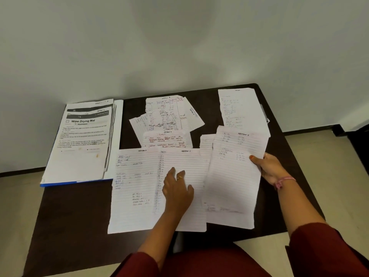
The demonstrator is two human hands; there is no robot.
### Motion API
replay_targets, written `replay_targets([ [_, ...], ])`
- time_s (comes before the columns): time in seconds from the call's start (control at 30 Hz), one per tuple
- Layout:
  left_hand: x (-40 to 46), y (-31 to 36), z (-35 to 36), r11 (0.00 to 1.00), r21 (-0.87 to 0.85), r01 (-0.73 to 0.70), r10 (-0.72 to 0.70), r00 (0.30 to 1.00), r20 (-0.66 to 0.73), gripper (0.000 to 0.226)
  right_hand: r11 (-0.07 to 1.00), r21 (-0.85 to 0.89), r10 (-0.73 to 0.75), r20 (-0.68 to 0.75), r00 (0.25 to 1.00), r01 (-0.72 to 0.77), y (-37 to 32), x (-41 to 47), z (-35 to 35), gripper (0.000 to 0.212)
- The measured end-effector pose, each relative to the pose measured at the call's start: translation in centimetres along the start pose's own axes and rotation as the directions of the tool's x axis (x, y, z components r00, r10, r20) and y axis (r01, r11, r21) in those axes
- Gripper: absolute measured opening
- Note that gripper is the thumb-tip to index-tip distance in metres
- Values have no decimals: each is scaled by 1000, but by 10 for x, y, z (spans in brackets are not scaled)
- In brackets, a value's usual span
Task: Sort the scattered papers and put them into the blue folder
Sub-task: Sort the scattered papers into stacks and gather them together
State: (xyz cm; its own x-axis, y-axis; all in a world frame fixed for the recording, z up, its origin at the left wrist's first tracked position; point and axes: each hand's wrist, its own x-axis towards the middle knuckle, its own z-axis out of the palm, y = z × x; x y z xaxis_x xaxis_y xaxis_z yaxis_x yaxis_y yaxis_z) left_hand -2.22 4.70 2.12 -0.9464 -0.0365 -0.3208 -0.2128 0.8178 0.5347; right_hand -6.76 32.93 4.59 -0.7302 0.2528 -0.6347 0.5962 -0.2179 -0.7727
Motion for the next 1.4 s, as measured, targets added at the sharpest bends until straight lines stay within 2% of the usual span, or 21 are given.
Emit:
replay_targets([
  [0.1,0,12,8,1000,10,-16,16,1000,11,56,997,39,-62,19,998,61,-12,9,7,27],
  [0.27,-2,29,25,990,104,-90,84,995,61,59,984,115,-130,-27,991,132,-23,15,7,13],
  [0.37,-4,36,36,970,189,-152,131,984,117,63,979,128,-151,-61,987,158,-22,20,-6,14],
  [0.5,-5,36,49,932,291,-214,185,975,125,65,987,18,-157,-182,971,163,-16,30,-33,29],
  [0.6,-4,33,48,954,277,-118,74,984,161,67,987,-93,-144,-185,972,128,-8,33,-52,35],
  [0.77,4,19,23,985,96,145,-140,988,-60,72,931,-350,-167,-164,972,101,9,32,-69,32],
  [0.9,9,-3,-1,960,-34,276,-277,940,-198,76,921,-381,-183,-251,951,76,20,30,-67,45],
  [0.97,12,-15,-11,937,-76,341,-350,914,-208,76,919,-387,-209,-329,921,70,23,25,-61,53],
  [1.07,16,-28,-21,909,-47,413,-415,893,-174,75,827,-561,-347,-454,821,40,27,17,-49,55],
  [1.13,16,-32,-22,909,-52,414,-417,895,-160,75,755,-650,-430,-401,809,80,34,11,-35,48],
  [1.27,13,-34,-24,914,-79,397,-405,901,-153,73,525,-794,-533,-27,846,306,61,-1,4,33],
  [1.4,11,-40,-28,923,-112,369,-381,916,-122,72,357,-808,-552,222,804,468,85,-21,53,30],
])
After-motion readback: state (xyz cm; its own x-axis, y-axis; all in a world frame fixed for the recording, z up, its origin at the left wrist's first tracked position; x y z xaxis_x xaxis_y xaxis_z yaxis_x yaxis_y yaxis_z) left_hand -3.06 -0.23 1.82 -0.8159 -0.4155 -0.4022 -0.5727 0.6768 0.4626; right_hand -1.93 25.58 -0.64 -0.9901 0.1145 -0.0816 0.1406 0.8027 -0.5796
